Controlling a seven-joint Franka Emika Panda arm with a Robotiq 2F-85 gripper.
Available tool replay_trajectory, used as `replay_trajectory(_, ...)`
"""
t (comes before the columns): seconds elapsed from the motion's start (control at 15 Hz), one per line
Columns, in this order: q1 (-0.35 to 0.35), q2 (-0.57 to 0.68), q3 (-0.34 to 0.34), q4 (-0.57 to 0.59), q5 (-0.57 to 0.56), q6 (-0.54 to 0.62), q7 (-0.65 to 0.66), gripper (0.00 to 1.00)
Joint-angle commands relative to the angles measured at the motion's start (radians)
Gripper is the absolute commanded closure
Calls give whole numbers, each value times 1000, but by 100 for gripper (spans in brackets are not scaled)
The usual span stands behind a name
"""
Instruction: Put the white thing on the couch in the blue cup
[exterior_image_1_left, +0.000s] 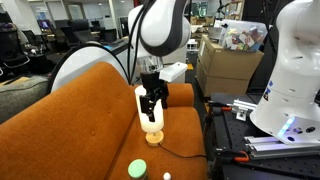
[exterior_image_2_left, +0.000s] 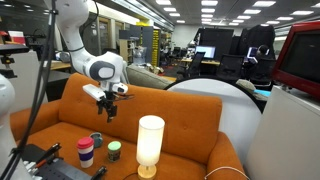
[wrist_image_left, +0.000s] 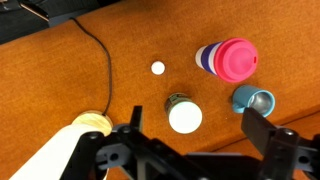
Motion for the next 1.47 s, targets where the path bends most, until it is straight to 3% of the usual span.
replay_trajectory(0.0, -27, 180, 20, 58, 69, 122, -62, 0)
replay_trajectory(0.2, -36, 305, 28, 88, 43, 190, -47, 0)
replay_trajectory(0.27, -25, 268, 17, 61, 24, 172, -24, 0)
replay_trajectory(0.73, -38, 335, 32, 107, 32, 198, -25, 0)
replay_trajectory(1.07, -57, 489, 53, 165, 30, 261, -44, 0)
replay_trajectory(1.4, -67, 647, 58, 238, -20, 250, -58, 0)
